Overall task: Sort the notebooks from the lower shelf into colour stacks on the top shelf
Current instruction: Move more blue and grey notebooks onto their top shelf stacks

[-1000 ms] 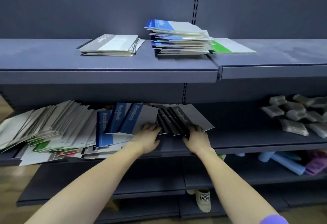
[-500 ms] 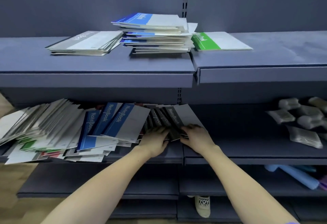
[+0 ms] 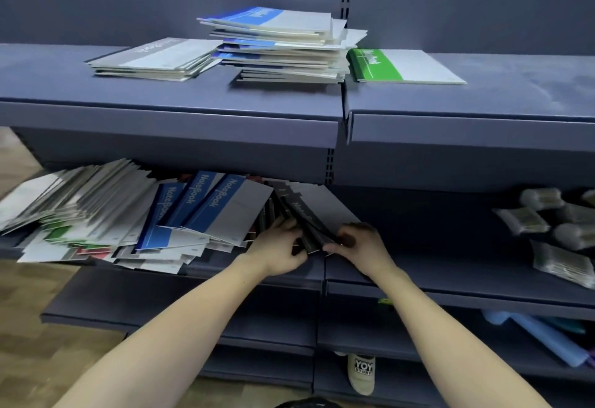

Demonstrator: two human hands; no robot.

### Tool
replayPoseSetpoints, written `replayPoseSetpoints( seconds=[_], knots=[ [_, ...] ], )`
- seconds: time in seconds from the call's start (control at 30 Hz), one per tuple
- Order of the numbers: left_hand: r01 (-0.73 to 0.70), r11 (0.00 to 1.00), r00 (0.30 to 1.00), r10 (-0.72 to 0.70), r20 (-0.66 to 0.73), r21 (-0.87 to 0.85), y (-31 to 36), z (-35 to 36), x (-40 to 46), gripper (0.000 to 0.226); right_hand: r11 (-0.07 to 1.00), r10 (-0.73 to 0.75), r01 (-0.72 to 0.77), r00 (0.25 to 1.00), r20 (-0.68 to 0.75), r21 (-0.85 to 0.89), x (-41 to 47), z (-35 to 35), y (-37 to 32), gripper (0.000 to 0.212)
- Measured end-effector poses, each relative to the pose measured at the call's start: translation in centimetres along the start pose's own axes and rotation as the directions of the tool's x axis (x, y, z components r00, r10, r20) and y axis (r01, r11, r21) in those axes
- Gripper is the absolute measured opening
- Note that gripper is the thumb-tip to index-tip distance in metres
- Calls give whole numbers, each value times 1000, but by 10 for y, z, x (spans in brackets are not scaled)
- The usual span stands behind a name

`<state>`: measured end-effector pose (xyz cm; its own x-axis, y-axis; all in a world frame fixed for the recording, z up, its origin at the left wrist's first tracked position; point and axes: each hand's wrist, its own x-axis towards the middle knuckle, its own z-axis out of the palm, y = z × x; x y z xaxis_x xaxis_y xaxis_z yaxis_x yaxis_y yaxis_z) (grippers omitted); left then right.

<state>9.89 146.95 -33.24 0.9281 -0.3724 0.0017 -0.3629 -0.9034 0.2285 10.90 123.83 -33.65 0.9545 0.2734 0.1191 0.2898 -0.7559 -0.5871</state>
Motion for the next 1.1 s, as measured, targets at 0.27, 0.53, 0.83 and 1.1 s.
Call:
replayPoseSetpoints(
  seconds=[0.27,0.53,0.83,1.1],
  knots=[
    [53,993,999,-54,5,102,17,1,-7,74,974,170,-157,983,67,-161,-3,-10,23,56],
    [54,986,998,-57,17,156,29,5,-18,51,958,189,-197,980,-57,-207,-4,-9,14,45],
    [-25,989,1000,26,-4,145,25,13,-34,89,872,113,-168,983,-146,-460,-14,15,-9,10],
    [-238,919,960,272,-68,314,-1,13,-58,56,957,196,-227,965,-174,-182,-41,38,-42,20]
  ],
)
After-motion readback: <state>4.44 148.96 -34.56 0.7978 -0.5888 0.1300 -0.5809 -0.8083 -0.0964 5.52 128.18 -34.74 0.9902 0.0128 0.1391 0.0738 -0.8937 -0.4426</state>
